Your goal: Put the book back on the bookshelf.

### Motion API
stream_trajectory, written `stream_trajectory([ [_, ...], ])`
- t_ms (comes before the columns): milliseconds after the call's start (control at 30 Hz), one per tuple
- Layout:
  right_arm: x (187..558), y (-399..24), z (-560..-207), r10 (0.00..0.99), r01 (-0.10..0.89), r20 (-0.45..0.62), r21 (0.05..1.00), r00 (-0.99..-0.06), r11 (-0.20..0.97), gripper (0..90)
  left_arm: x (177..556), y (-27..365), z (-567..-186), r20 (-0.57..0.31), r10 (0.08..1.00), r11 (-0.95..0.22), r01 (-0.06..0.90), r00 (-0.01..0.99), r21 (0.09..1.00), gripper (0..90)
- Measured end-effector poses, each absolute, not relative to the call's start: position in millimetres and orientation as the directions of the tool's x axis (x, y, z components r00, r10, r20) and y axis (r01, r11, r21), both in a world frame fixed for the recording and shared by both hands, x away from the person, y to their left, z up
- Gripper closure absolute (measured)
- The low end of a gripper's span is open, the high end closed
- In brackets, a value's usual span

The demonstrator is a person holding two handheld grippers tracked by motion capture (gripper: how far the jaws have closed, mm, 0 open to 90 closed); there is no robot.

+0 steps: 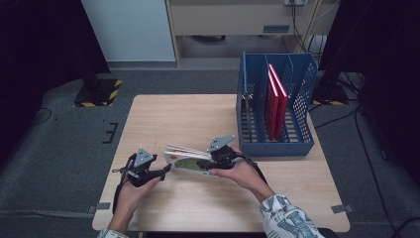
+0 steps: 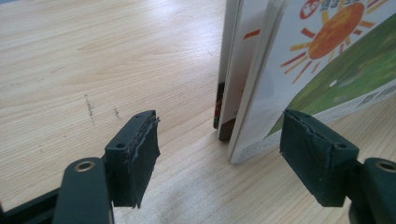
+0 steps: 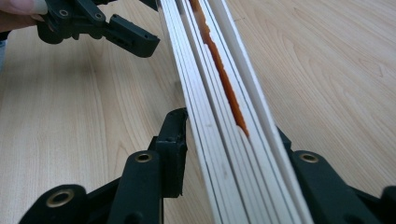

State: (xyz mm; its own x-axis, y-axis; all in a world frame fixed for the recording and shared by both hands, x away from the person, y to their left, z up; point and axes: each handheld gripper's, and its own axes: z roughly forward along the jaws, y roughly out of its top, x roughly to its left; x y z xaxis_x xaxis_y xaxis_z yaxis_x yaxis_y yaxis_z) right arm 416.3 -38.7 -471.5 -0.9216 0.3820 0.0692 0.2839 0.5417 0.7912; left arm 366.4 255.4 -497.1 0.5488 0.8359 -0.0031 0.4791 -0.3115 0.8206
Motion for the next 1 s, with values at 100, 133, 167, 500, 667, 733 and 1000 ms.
stream_trajectory([
  [100, 416.6, -38.1, -471.4, 0.376, 0.281, 0.07, 0.791, -0.924, 0.544, 68.4, 366.4, 256.1, -496.8, -0.001, 0.838, -0.311, 0.479, 0.545, 0.821, 27.7],
  [133, 416.6, -37.8, -471.2, 0.373, 0.279, 0.069, 0.79, -0.925, 0.545, 70.1, 366.5, 256.3, -496.9, -0.001, 0.839, -0.31, 0.48, 0.544, 0.821, 27.7],
  [167, 416.6, -37.6, -471.2, 0.372, 0.279, 0.071, 0.79, -0.926, 0.545, 71.1, 366.5, 256.3, -497.0, -0.004, 0.841, -0.306, 0.48, 0.542, 0.822, 27.7],
  [500, 415.4, -37.1, -468.9, 0.368, 0.26, 0.05, 0.796, -0.928, 0.547, 75.5, 366.7, 259.3, -496.7, 0.019, 0.848, -0.318, 0.481, 0.529, 0.817, 27.6],
  [667, 414.0, -41.8, -462.9, 0.393, 0.26, 0.035, 0.804, -0.919, 0.536, 75.6, 367.3, 260.5, -497.3, 0.032, 0.855, -0.325, 0.487, 0.518, 0.811, 26.0],
  [733, 413.6, -45.1, -460.6, 0.398, 0.261, 0.034, 0.807, -0.917, 0.53, 75.6, 367.3, 260.5, -497.4, 0.037, 0.856, -0.329, 0.487, 0.516, 0.809, 25.5],
  [1000, 408.4, -59.5, -450.9, 0.43, 0.261, 0.024, 0.824, -0.903, 0.503, 75.6, 369.4, 260.0, -500.2, 0.065, 0.864, -0.35, 0.505, 0.499, 0.789, 18.5],
])
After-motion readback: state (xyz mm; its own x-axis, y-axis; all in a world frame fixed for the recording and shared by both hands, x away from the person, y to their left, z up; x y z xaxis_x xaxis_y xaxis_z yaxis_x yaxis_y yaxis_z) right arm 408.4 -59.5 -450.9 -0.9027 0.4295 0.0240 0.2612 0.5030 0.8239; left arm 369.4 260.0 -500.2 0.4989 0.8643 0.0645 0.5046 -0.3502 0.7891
